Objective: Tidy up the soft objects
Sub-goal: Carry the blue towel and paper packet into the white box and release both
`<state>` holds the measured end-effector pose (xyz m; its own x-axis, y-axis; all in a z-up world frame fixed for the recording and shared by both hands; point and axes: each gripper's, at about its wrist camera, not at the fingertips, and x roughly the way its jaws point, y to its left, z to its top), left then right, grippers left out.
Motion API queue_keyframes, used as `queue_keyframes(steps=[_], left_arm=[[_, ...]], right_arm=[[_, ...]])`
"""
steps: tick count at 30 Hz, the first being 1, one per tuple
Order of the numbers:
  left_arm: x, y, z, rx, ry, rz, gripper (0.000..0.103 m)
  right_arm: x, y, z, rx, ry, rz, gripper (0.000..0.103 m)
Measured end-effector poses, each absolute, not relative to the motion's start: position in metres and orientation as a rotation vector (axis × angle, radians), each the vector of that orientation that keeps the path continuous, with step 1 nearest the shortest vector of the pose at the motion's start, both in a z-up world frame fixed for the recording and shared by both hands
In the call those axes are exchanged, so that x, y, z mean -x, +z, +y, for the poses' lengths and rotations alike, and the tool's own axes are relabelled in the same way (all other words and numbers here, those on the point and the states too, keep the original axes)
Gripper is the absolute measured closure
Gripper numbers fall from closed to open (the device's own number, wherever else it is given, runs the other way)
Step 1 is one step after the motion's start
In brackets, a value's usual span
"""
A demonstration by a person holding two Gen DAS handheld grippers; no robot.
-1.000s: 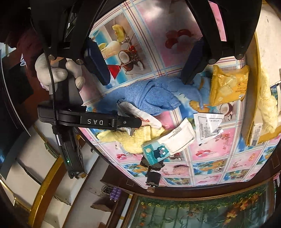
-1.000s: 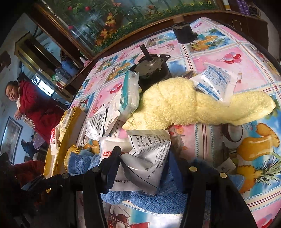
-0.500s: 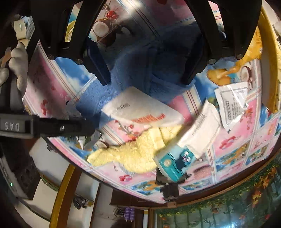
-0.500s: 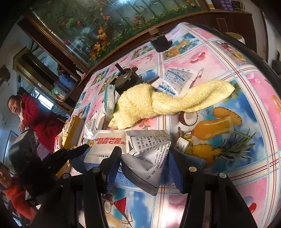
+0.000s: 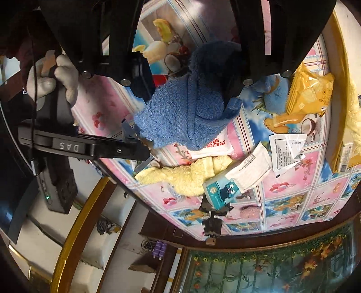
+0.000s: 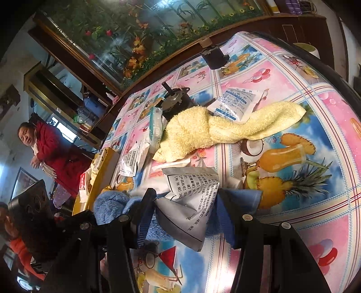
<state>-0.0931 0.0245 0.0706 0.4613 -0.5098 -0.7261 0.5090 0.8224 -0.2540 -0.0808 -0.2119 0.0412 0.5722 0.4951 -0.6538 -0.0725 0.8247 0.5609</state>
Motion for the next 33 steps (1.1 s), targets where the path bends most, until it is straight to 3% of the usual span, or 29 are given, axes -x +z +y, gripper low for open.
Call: queue_keyframes(steps=[8, 15, 23, 33], left_arm=[[0.125, 0.136, 0.106, 0.160, -0.574, 0.726, 0.053], [0.147, 0.162, 0.202, 0.261, -0.345, 0.579, 0.053], [0.139, 0.121, 0.253, 0.275, -0.128, 0.635, 0.052], [0.101, 0.058, 0.277, 0.221, 0.066, 0.782, 0.050]], right_arm=[[0.093, 0.078, -0.196, -0.487, 0.416, 0.841, 0.048], [0.089, 0.109, -0.146, -0.432, 0.532, 0.812, 0.048], [0.075, 0.124, -0.058, -0.345, 0.688, 0.839, 0.048], [0.054, 0.103, 0.060, -0.203, 0.801, 0.942, 0.048]])
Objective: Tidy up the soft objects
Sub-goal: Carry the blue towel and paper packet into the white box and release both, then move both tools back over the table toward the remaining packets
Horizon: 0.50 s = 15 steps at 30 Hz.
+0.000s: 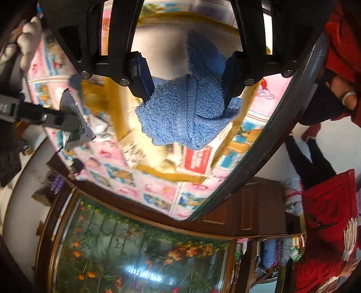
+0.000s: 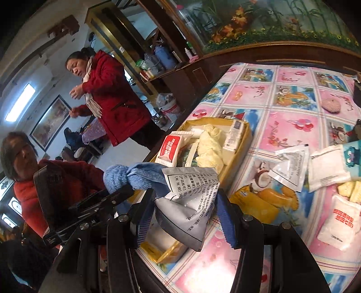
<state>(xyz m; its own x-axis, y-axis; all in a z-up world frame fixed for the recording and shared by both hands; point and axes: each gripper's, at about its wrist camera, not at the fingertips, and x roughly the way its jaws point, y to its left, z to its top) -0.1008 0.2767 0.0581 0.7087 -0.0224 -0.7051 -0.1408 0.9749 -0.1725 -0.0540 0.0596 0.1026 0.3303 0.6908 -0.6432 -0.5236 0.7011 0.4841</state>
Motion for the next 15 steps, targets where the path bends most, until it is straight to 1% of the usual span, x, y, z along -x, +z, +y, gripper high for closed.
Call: queue_keyframes(steps=[5, 6, 7, 9, 10, 12, 15], left_arm=[[0.090, 0.038, 0.276, 0.169, 0.092, 0.846, 0.044], [0.089, 0.037, 0.276, 0.175, 0.085, 0.846, 0.042], [0.091, 0.038, 0.279, 0.182, 0.081, 0.840, 0.036], [0.093, 0.042, 0.283, 0.194, 0.082, 0.821, 0.027], [0.094, 0.044, 0.285, 0.201, 0.082, 0.811, 0.027], [0.097, 0.048, 0.289, 0.221, 0.069, 0.798, 0.027], [0.101, 0.054, 0.294, 0.241, 0.059, 0.785, 0.027]], right_arm=[[0.037, 0.087, 0.106, -0.159, 0.802, 0.982, 0.048], [0.032, 0.083, 0.113, -0.147, 0.800, 0.989, 0.048], [0.028, 0.079, 0.122, -0.133, 0.795, 0.998, 0.047], [0.020, 0.072, 0.137, -0.105, 0.785, 1.009, 0.045], [0.016, 0.069, 0.144, -0.088, 0.774, 1.012, 0.044], [0.012, 0.064, 0.154, -0.062, 0.753, 1.014, 0.038], [0.010, 0.061, 0.159, -0.064, 0.759, 1.024, 0.035]])
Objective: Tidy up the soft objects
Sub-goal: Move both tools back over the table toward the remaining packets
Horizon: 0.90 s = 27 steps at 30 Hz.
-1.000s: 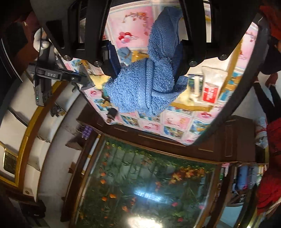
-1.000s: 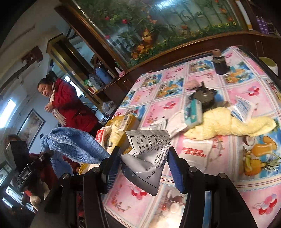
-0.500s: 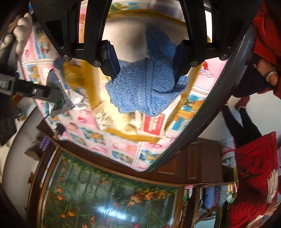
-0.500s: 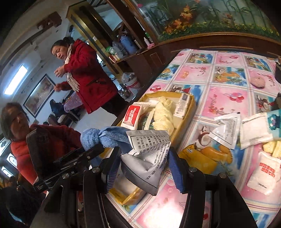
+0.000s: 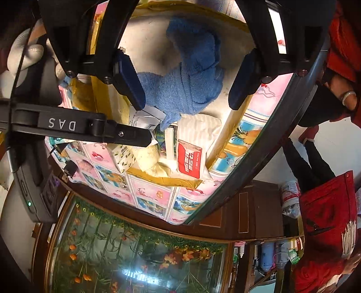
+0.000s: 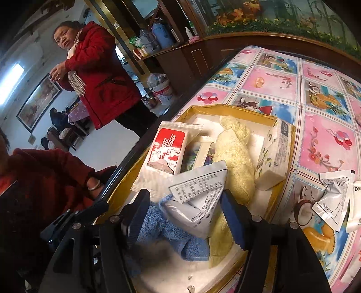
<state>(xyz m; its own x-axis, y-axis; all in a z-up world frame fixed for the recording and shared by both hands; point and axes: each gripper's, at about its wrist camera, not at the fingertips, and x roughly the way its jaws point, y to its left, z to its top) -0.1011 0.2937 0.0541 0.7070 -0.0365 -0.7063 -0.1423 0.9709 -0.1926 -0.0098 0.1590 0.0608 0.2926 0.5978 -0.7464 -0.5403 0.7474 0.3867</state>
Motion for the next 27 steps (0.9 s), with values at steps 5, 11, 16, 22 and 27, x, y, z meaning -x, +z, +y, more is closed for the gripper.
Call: queue_keyframes(steps=[5, 11, 16, 22, 27], left_arm=[[0.106, 0.061, 0.296, 0.275, 0.058, 0.764, 0.027], [0.118, 0.078, 0.285, 0.260, 0.036, 0.718, 0.027], [0.128, 0.098, 0.257, 0.224, -0.046, 0.676, 0.027], [0.120, 0.102, 0.188, 0.177, -0.234, 0.702, 0.024], [0.097, 0.085, 0.130, 0.125, -0.322, 0.761, 0.024]], right_arm=[[0.009, 0.069, 0.146, -0.098, 0.747, 1.003, 0.035], [0.018, 0.092, 0.092, -0.188, 0.716, 0.938, 0.033], [0.033, 0.107, 0.016, -0.230, 0.601, 0.865, 0.027], [0.048, 0.087, -0.082, -0.326, 0.435, 0.877, 0.026], [0.059, 0.065, -0.123, -0.417, 0.399, 0.908, 0.025]])
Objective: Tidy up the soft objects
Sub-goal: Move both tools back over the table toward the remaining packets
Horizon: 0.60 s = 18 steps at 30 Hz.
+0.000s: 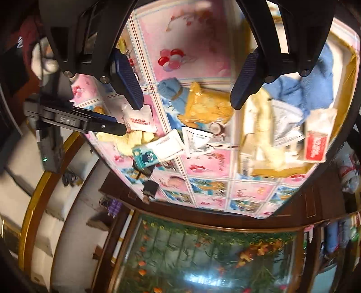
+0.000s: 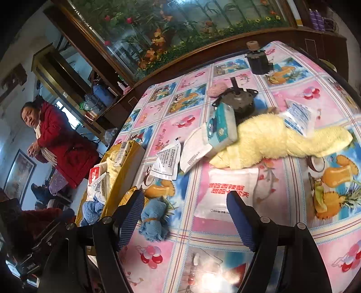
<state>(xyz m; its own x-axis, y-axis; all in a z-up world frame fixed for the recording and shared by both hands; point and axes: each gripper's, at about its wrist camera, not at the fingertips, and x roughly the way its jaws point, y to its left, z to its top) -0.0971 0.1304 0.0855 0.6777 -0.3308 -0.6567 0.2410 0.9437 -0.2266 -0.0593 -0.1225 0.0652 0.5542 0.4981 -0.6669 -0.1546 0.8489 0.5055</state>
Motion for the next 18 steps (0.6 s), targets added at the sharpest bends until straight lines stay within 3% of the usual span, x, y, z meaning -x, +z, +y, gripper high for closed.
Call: queue_keyframes(steps=[13, 18], left_arm=[[0.027, 0.029, 0.088, -0.032, -0.217, 0.957, 0.023], [0.045, 0.034, 0.077, 0.161, -0.595, 1.060, 0.022]], right_arm=[[0.087, 0.066, -0.130, -0.426, 0.480, 0.880, 0.025], [0.087, 0.064, -0.139, -0.446, 0.476, 0.874, 0.025]])
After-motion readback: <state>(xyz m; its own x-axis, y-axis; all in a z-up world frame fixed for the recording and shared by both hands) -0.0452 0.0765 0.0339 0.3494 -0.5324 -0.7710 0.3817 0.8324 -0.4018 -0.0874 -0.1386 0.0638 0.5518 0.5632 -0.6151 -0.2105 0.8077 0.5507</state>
